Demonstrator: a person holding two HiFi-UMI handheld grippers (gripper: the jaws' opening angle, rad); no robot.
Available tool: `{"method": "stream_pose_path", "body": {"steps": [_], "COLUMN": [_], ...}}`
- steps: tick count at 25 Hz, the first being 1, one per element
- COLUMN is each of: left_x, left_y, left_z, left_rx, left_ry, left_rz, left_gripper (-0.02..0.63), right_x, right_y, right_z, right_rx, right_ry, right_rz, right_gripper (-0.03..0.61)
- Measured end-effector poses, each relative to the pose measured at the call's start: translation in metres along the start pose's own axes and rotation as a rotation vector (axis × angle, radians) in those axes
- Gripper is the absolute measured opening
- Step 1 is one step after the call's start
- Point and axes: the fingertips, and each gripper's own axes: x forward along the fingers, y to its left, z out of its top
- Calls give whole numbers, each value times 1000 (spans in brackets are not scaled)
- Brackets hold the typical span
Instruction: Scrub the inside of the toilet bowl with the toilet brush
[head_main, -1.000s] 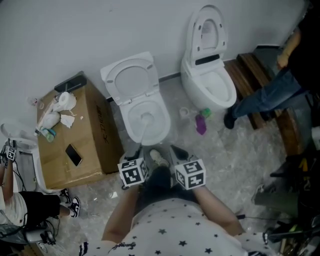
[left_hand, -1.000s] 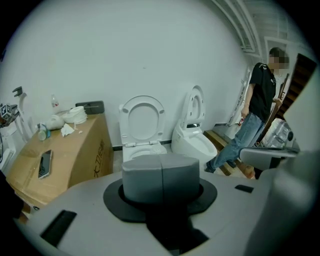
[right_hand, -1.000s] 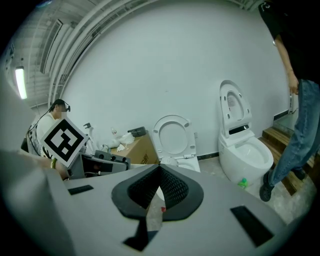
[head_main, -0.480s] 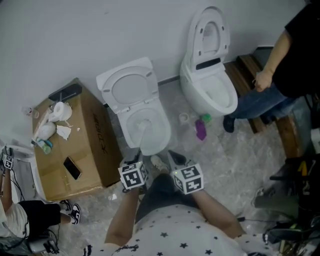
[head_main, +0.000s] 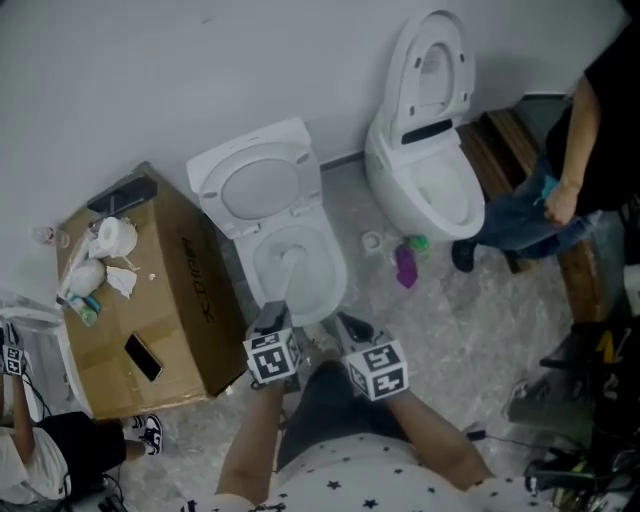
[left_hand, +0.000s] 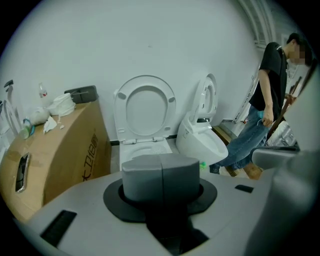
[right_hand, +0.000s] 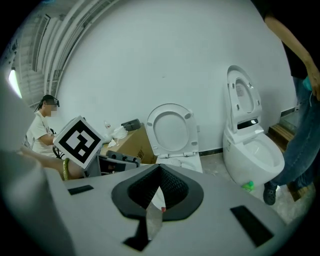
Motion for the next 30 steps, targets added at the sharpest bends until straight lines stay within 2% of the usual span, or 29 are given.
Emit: {"method": "stream_pose_path", "body": {"steps": [20,25,30], "left_x": [107,131,152], "left_y": [30,32,38], "left_z": [6,28,29], "left_rx": [-29,19,20], "left_ry": [98,47,60], "left_rz": [16,2,6], "left_gripper": [152,152,152], "right_x": [66,81,95], "right_y": [-19,-24,-29], "right_z": [-15,-22,-27], "right_rx": [20,10,10], "right_ry": [84,99,104], "right_rz": [1,-4,-4], "right_gripper": [6,6,6]}}
